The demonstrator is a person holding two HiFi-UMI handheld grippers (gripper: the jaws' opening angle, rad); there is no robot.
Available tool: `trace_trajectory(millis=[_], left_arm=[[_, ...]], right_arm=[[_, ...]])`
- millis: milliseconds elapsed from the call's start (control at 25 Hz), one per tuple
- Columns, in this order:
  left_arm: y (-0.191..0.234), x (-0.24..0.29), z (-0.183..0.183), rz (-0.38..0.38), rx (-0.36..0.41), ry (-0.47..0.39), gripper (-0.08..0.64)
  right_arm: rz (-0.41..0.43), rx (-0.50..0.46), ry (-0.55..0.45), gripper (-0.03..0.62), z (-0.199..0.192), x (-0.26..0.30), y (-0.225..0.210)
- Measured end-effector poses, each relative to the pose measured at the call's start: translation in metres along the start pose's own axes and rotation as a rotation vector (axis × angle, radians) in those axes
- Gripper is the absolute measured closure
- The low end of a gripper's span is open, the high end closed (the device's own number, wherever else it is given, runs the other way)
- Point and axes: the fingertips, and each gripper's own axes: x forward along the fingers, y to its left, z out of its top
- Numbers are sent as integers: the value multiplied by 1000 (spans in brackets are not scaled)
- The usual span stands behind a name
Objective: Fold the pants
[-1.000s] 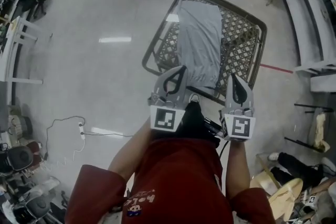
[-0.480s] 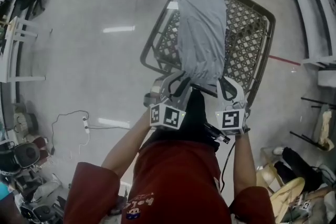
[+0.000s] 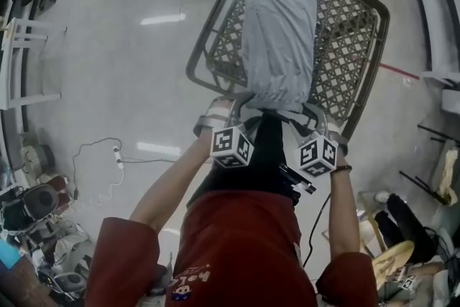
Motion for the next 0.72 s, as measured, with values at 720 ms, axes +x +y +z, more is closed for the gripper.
trace_trajectory(millis=[720], left_arm=[[-9,64,-44,-336,82,173,223]], right_arm=[[316,-65,88,365,-27,62,-3]])
